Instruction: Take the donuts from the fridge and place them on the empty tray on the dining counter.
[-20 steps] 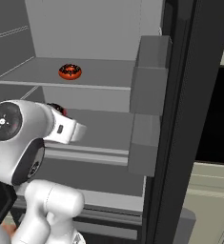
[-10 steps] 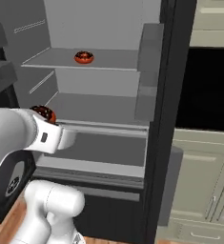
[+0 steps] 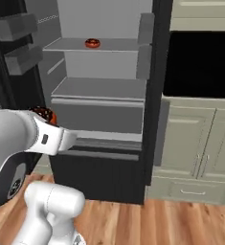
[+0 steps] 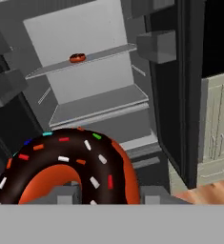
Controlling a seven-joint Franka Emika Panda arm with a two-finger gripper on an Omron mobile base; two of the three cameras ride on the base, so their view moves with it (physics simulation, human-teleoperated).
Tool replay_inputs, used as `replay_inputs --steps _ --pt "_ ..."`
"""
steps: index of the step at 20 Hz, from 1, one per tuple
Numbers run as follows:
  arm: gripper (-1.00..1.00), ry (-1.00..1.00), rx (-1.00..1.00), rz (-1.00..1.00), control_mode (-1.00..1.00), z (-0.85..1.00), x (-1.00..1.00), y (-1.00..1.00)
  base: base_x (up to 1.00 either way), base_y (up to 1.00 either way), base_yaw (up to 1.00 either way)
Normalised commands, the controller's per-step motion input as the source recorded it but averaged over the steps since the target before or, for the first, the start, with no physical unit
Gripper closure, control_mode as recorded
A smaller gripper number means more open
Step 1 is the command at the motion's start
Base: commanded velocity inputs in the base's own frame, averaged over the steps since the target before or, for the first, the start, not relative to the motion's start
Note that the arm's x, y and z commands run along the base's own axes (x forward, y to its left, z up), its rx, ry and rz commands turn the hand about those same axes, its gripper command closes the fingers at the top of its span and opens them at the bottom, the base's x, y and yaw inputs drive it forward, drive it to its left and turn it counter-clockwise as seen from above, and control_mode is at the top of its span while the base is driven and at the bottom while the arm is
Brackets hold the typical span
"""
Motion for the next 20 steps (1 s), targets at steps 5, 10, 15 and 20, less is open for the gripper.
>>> replay_inputs --steps 5,10,15,20 --pt "1.00 0.00 0.00 0.00 1.00 0.00 0.00 0.00 -0.19 0.03 -0.96" --pt "1.00 0.00 0.00 0.00 1.00 0.00 0.00 0.00 0.00 0.00 -1.00" --pt "1.00 0.00 0.00 0.00 1.00 0.00 0.00 0.00 0.00 0.00 -1.00" --pt "1.00 0.00 0.00 0.00 1.00 0.00 0.00 0.00 0.00 0.00 -1.00"
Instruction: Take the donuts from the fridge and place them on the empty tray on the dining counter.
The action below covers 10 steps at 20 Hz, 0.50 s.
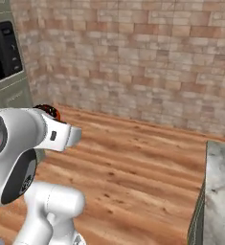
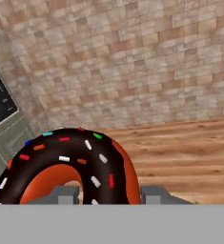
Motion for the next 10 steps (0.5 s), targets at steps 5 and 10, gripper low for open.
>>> replay_inputs --steps 5,10 --pt "1.00 0.00 0.00 0.00 1.00 0.00 0.00 0.00 0.00 0.00 -1.00" --pt "1.00 0.00 0.00 0.00 1.00 0.00 0.00 0.00 0.00 -0.07 -0.91"
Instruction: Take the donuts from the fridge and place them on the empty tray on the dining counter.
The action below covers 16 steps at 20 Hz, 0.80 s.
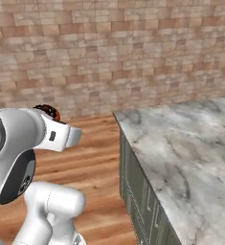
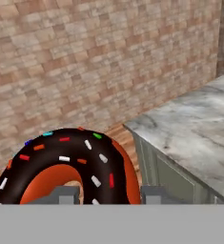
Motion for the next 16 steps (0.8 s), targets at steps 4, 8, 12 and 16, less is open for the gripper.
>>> replay_inputs --steps 4,8,12,16 --pt "1.00 0.00 0.00 0.00 1.00 0.00 0.00 0.00 -0.04 -0.18 -0.87" --pt "1.00 0.00 0.00 0.00 1.00 0.00 0.00 0.00 -0.10 -0.25 -0.84" --pt "1.00 0.00 0.00 0.00 1.00 0.00 0.00 0.00 -0.18 -0.37 -0.79" --pt "1.00 0.00 0.00 0.00 1.00 0.00 0.00 0.00 -0.19 -0.39 -0.55"
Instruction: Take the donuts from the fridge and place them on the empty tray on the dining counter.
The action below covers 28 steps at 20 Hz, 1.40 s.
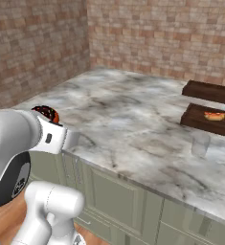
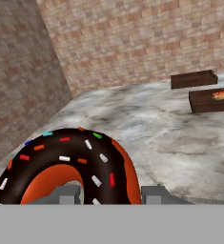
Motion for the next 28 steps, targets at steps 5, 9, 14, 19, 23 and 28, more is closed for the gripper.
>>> replay_inputs --steps 5,9,14,19,23,28 --pt "1.00 0.00 0.00 0.00 1.00 0.00 0.00 0.00 0.89 1.00 -0.22" --pt "1.00 0.00 0.00 0.00 1.00 0.00 0.00 0.00 1.00 1.00 -0.27" --pt "1.00 0.00 0.00 0.00 1.00 0.00 0.00 0.00 0.49 1.00 -0.13" --pt "1.00 0.00 0.00 0.00 1.00 0.00 0.00 0.00 -0.33 1.00 0.00" --pt "1.00 0.00 0.00 0.00 1.00 0.00 0.00 0.00 -0.85 1.00 0.00" --pt "1.00 0.00 0.00 0.00 1.00 0.00 0.00 0.00 -1.00 1.00 0.00"
